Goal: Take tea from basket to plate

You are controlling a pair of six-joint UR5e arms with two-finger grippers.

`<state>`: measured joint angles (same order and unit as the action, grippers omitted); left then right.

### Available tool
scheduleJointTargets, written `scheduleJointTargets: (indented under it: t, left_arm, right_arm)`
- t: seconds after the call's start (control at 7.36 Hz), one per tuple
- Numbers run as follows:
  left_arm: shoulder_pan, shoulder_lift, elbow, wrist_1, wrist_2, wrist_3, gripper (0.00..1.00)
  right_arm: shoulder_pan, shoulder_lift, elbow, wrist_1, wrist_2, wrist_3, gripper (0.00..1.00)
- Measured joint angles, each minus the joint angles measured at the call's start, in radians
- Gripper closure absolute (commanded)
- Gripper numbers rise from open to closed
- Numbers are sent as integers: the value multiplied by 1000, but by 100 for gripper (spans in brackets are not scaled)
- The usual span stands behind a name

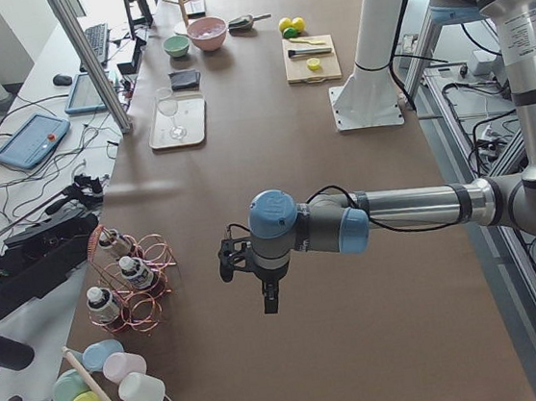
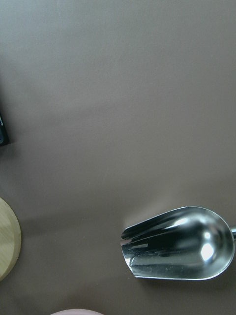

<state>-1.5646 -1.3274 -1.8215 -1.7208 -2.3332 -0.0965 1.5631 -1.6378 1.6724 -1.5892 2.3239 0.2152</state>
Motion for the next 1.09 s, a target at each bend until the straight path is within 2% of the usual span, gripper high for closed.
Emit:
scheduleJointTargets:
  t: [0.41, 0.54, 0.95, 1.09]
  left_arm:
    - [0, -12, -4, 7, -7, -2, 2]
    - [0, -47, 10, 39, -8, -5, 2]
    - [-2, -331, 93, 381, -6, -78, 2]
    - [-2, -377, 108, 427, -5, -110, 2]
  right_arm:
    - [-1, 2, -26, 0, -3, -5, 0]
    - [-1, 2, -33, 0, -3, -4, 0]
    - [-1, 3, -39, 1, -22, -1, 0]
    - [-1, 5, -36, 1, -25, 1, 0]
